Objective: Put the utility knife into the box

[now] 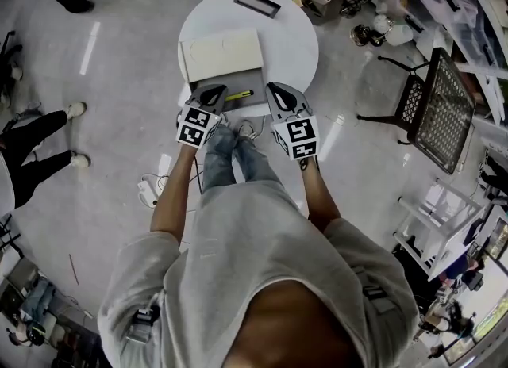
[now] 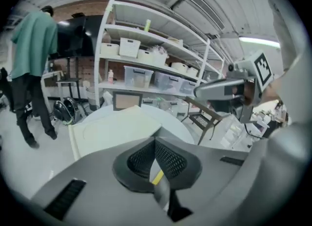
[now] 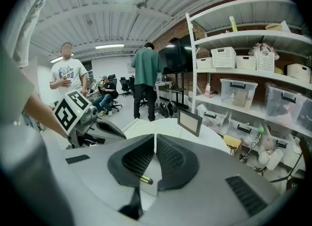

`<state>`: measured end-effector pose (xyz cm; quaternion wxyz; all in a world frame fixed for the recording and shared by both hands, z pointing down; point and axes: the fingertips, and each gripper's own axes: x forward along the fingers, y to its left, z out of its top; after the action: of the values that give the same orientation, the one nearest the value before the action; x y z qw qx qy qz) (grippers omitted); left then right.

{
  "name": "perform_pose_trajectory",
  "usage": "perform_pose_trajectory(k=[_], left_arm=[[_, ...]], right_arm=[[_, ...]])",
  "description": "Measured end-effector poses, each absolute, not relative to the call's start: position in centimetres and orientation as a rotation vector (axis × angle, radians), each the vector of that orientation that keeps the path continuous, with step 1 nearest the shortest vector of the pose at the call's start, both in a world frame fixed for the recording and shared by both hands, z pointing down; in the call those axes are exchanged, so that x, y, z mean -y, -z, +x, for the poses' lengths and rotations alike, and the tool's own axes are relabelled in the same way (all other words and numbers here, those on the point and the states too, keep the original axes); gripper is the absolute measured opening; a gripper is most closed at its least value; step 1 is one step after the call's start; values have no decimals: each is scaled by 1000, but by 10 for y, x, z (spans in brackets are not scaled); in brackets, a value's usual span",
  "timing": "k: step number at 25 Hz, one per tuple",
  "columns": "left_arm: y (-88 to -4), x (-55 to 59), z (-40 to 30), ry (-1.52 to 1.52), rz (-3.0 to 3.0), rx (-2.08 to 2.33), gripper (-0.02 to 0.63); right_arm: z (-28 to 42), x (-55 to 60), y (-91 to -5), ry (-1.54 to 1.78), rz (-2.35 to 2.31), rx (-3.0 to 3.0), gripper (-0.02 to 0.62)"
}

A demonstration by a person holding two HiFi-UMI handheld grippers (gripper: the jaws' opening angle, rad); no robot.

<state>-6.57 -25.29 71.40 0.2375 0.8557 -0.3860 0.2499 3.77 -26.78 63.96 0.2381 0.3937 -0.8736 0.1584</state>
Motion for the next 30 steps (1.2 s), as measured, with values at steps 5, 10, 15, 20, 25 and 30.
perform_pose_trajectory(k=[5, 10, 15, 20, 25, 30], left_arm=[[-684, 255, -96, -583, 2299, 1213, 18], [-661, 253, -126, -548, 2275, 1339, 18], [-634, 253, -152, -480, 2227, 1475, 19], [-611, 255, -176, -412, 2191, 1572, 18], [-592, 261, -191, -387, 2199, 1631, 18], [-569, 272, -197, -351, 2221, 1681, 18]], right_arm=[[35, 268, -636, -423, 1069, 2405, 37], [31, 269, -632, -391, 1060, 2415, 37], [34, 273, -624, -364, 1066, 2433, 37], [31, 280, -607, -346, 1080, 2473, 35], [27, 292, -589, -287, 1105, 2494, 35], [23, 310, -562, -205, 1127, 2524, 35]])
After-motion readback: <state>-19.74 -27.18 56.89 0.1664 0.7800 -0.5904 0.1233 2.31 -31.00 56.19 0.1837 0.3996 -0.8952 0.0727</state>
